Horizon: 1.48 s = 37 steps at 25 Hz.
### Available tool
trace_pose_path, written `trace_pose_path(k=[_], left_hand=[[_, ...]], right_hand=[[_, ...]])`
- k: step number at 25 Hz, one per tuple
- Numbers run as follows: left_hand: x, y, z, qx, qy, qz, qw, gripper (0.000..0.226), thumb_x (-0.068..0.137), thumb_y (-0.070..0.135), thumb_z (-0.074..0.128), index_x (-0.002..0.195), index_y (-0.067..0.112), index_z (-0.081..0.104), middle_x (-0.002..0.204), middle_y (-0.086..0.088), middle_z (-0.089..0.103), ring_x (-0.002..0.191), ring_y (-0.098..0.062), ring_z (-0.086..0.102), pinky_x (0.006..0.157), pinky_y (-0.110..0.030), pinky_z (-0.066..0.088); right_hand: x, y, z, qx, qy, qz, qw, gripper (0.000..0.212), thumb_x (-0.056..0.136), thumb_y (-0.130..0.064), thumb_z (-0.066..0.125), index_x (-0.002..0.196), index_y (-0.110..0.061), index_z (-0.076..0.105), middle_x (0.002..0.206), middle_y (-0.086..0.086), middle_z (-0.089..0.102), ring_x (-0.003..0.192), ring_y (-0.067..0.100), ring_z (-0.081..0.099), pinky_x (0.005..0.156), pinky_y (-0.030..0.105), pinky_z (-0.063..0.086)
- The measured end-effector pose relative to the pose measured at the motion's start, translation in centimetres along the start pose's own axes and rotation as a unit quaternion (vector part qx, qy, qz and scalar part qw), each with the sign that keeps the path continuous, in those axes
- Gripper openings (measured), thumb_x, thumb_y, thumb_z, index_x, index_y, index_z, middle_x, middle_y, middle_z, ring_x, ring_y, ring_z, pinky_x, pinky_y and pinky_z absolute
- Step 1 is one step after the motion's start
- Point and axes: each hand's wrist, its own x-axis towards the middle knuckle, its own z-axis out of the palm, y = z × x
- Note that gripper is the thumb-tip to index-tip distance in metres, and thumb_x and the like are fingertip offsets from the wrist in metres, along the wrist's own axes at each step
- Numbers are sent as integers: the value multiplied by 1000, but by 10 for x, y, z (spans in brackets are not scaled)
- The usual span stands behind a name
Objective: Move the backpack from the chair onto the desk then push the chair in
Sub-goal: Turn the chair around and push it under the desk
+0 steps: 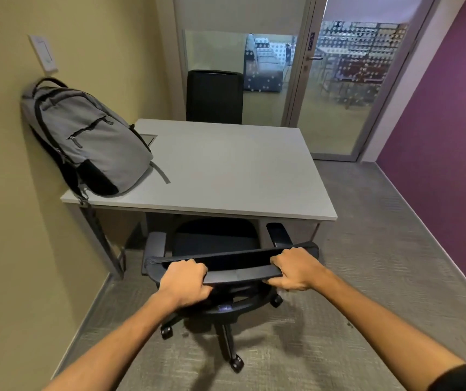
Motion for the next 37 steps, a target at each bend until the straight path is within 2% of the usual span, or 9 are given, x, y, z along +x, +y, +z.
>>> trace_pose_path(k=[4,7,10,13,15,21,26,32,37], left_hand=[[17,-50,-6,8,-6,19,1000,43,76,62,46,74,23,63,64,5,58,64,-17,55,61,-30,38],[32,-82,-8,3,-4,9,1000,39,74,60,49,66,24,59,54,7,50,59,-15,54,55,-28,38],[51,-109,-9,-10,4,-8,1000,34,69,53,51,67,22,64,58,5,58,62,-19,61,58,-29,47],[69,-128,-14,-12,-7,9,1000,18,67,41,53,68,24,60,55,7,51,57,-15,51,52,-26,34],[82,-138,-16,-17,-4,20,1000,14,67,37,53,67,25,60,53,7,49,55,-14,49,53,-25,34],[124,-163,-18,-29,16,20,999,20,68,38,54,67,21,66,51,5,50,56,-18,55,60,-29,47],[161,-172,-23,-24,20,12,999,13,64,34,54,64,23,60,50,5,48,55,-21,51,58,-29,41],[199,-176,-30,-32,18,-6,999,24,63,36,54,74,21,70,59,1,62,63,-25,63,66,-34,54],[222,-181,-33,-31,6,-6,999,17,65,36,56,69,22,66,58,2,59,62,-24,60,63,-32,49]], right_hand=[[29,-24,3,13,51,6,999,61,80,-79,35,66,-20,45,51,-7,41,49,14,42,51,32,30],[54,-44,0,28,45,34,998,51,81,-70,44,68,-20,48,52,-7,39,51,17,43,57,33,37],[80,-53,-3,36,31,62,997,35,82,-56,51,75,-22,53,54,-10,39,57,18,45,63,33,43],[103,-55,-7,31,29,82,996,27,81,-45,53,69,-21,48,54,-9,38,56,20,44,61,32,38],[117,-55,-10,26,29,92,995,28,79,-40,52,59,-24,40,52,-7,38,50,16,40,59,31,34],[161,-38,-16,12,44,107,993,27,80,-42,53,69,-17,50,51,-7,36,56,23,44,60,32,32],[196,-13,-19,9,45,102,994,29,73,-49,42,71,-21,49,56,-4,41,61,28,53,59,32,35],[230,17,-22,17,47,102,994,28,72,-46,42,72,-19,51,60,-1,48,58,24,47,57,32,38],[247,30,-25,18,41,97,994,28,72,-46,41,69,-19,50,53,-7,36,57,23,45,56,31,32]])
